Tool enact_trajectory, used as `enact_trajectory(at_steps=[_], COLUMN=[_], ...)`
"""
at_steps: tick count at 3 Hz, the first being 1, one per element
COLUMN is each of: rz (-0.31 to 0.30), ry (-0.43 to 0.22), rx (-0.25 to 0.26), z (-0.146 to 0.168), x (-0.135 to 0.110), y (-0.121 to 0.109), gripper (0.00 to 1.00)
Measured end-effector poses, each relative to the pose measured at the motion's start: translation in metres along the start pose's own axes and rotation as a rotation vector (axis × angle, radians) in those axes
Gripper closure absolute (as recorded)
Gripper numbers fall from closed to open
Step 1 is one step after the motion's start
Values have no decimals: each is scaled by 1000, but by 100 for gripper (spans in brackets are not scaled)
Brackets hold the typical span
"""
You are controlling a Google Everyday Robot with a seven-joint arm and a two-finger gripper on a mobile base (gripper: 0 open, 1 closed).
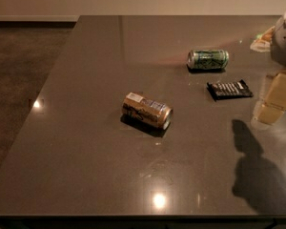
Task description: Place green can upright
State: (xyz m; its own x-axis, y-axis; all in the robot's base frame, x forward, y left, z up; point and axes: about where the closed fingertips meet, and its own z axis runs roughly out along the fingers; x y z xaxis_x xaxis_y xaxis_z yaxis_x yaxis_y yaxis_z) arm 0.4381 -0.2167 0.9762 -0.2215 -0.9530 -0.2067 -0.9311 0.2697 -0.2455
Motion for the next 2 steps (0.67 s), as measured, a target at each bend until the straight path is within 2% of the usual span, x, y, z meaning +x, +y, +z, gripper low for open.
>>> enact_trajectory(at_steps=[1, 2], rz=[0, -21], ry=[0, 7], rx=[0, 11], z=[0, 5], x=[0, -4], y=[0, -12], gripper=[0, 0])
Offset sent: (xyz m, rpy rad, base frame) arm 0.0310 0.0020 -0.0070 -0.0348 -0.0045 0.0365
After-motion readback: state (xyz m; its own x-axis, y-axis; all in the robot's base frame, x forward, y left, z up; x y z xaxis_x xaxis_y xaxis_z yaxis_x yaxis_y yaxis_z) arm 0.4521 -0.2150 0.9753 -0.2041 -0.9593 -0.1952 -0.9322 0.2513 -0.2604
